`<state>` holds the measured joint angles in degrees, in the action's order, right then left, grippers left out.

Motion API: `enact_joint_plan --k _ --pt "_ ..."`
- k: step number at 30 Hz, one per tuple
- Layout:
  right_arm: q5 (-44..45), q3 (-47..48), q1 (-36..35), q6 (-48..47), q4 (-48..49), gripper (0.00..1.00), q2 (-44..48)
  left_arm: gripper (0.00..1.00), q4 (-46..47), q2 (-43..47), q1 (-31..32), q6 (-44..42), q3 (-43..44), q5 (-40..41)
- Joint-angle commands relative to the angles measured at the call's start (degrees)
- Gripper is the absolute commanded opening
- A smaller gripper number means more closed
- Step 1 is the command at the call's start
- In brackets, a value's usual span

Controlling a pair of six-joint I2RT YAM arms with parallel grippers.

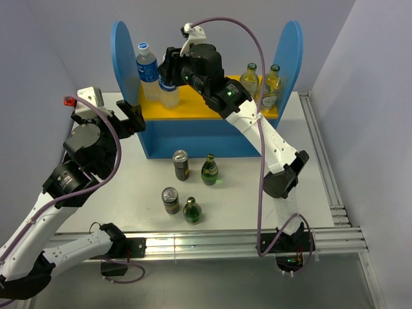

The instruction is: Place and organize the beverage onto the shelf

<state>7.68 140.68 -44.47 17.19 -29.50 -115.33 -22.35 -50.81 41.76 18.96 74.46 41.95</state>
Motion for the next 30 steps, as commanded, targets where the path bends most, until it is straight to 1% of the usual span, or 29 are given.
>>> enact_joint_plan --k 1,4,5,6,8,10,14,17,20,23,24,27,28,29,30 --pt "-1.4 3.0 -0.1 1.5 7.3 0.0 0.2 0.99 0.7 0.5 0.5 -0.2 0.2 1.3" --pt "-0.8 1.1 -0.1 1.4 7.6 0.35 1.2 0.99 0.6 0.5 0.8 -0.3 0.3 1.5" --pt "0.0 0.5 -0.2 1.1 8.0 0.59 1.5 0.99 0.6 0.6 0.9 -0.3 0.3 1.6" --pt "0.3 -0.7 -0.2 1.0 8.2 0.67 1.9 0.99 0.6 0.5 0.9 -0.3 0.3 1.6" --pt "0.9 -1.3 -0.3 0.7 8.2 0.9 2.6 0.99 0.6 0.6 1.0 -0.4 0.3 1.7" --pt "1.5 -1.6 -0.4 0.3 8.0 1.0 2.9 0.99 0.6 0.6 1.0 -0.4 0.2 1.9" --pt "2.2 -2.7 -0.7 0.1 8.0 1.0 3.8 0.99 0.6 0.6 1.1 -0.5 0.1 2.3" --pt "3.7 -6.1 -1.1 0.1 9.2 1.0 6.1 0.99 0.6 0.6 1.4 -0.6 0.0 2.7" --pt "6.1 -11.8 -2.1 -0.4 10.7 1.0 9.8 0.99 0.3 0.5 2.6 -0.9 0.0 4.6" --pt "10.2 -19.9 -4.1 -1.5 13.6 1.0 15.6 0.99 -0.8 0.4 5.2 -1.4 0.1 8.0" --pt "11.8 -24.8 -4.8 -2.1 14.5 1.0 19.3 0.99 -0.9 0.4 6.0 -1.6 0.0 8.7" --pt "17.6 -34.7 -8.9 -3.8 18.3 1.0 25.1 0.99 -1.1 0.3 8.8 -1.4 -1.1 10.8" --pt "19.1 -37.1 -10.1 -4.1 19.0 1.0 29.0 0.99 -1.5 0.3 9.3 -1.1 -1.5 11.3" --pt "22.7 -39.6 -12.9 -4.8 20.3 1.0 31.0 0.99 -2.1 0.0 10.3 -0.2 -1.9 11.4" --pt "24.1 -44.7 -14.5 -5.0 21.1 1.0 33.0 0.99 -2.5 -0.3 10.6 0.5 -2.1 11.2"
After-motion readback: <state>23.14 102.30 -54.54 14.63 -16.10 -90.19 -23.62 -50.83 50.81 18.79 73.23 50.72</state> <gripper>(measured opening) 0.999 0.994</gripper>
